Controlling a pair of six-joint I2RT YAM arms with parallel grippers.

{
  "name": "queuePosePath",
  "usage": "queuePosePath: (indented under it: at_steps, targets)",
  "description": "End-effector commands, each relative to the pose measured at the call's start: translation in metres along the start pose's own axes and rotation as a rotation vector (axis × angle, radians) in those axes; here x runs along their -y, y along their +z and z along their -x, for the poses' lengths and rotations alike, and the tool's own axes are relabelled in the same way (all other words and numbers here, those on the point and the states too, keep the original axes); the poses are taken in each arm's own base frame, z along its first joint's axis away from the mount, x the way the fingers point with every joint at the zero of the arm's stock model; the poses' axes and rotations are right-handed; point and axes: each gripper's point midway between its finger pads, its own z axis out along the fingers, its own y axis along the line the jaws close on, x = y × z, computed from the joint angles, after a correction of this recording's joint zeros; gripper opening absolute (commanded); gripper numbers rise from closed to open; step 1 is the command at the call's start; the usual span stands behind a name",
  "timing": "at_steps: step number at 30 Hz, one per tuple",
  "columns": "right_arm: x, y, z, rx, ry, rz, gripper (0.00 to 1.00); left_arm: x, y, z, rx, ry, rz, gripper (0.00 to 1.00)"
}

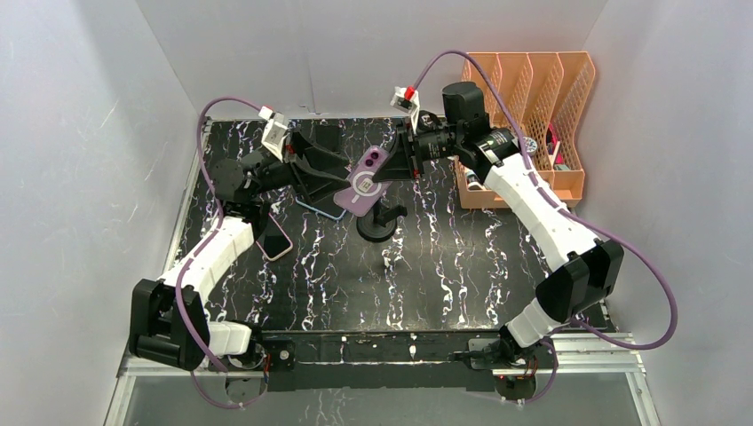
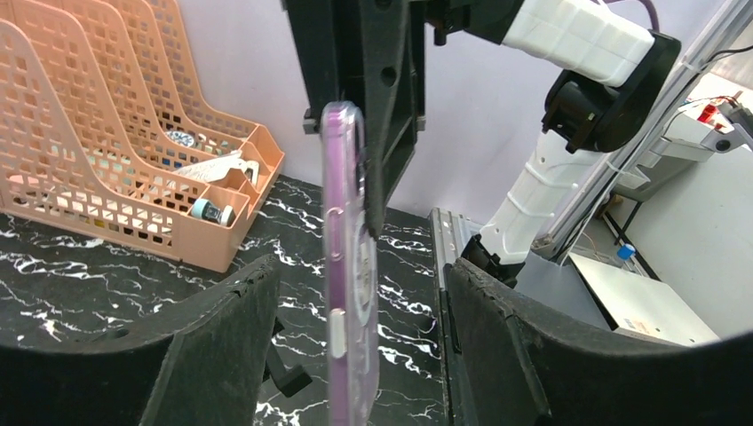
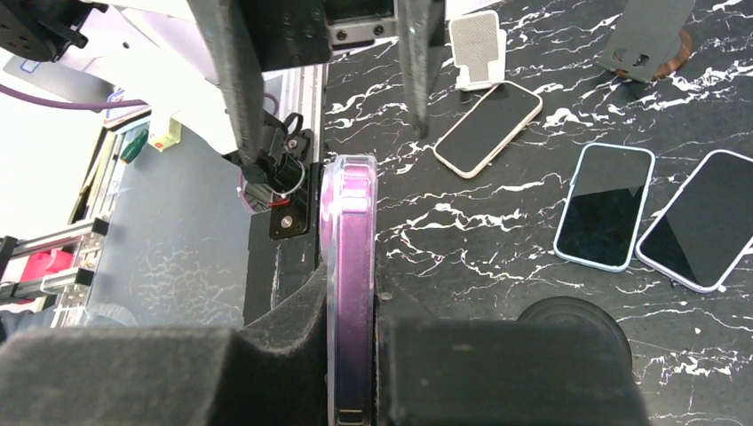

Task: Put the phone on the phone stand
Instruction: Adjust the phone.

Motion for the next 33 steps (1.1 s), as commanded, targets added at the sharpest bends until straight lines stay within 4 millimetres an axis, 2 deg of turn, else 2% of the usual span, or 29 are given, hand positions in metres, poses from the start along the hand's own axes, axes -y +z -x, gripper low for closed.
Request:
queuePosePath:
  at_steps: [1,13,15,18,20,21,27,28,29,30,33]
  targets:
    - [-0.022,-0.002,0.025,0.035,-0.101,0.080,0.01,-0.005,-0.001,-0.004,-0.023,0.035,0.014,0.68]
    - [-0.030,0.023,0.018,0.006,-0.091,0.149,0.01,-0.014,0.002,-0.020,-0.068,0.028,0.050,0.67]
    - [-0.030,0.026,0.016,0.000,-0.089,0.154,0.01,-0.014,0.003,-0.021,-0.073,0.028,0.047,0.57]
    - [-0.028,0.029,0.015,-0.004,-0.084,0.154,0.01,-0.013,0.003,-0.023,-0.082,0.023,0.037,0.27]
    - [-0.028,0.030,0.016,-0.004,-0.085,0.157,0.01,-0.014,0.003,-0.026,-0.089,0.011,0.035,0.02]
    - [-0.028,0.031,0.017,-0.002,-0.087,0.158,0.01,-0.013,0.003,-0.028,-0.095,0.004,0.030,0.00]
    - [-0.022,0.033,0.022,0.010,-0.095,0.141,0.01,-0.008,0.006,-0.034,-0.112,-0.012,0.003,0.00]
    - [-0.020,0.033,0.023,0.015,-0.100,0.136,0.17,-0.009,0.006,-0.033,-0.105,-0.008,0.014,0.00]
    - [-0.018,0.034,0.022,0.019,-0.106,0.124,0.39,-0.011,0.006,-0.031,-0.096,0.001,0.026,0.00]
    - [-0.017,0.034,0.024,0.031,-0.127,0.111,0.55,-0.012,0.006,-0.029,-0.087,0.010,0.036,0.00]
    - [-0.016,0.029,0.024,0.069,-0.138,0.069,0.85,-0.018,0.006,-0.022,-0.052,0.044,0.080,0.00]
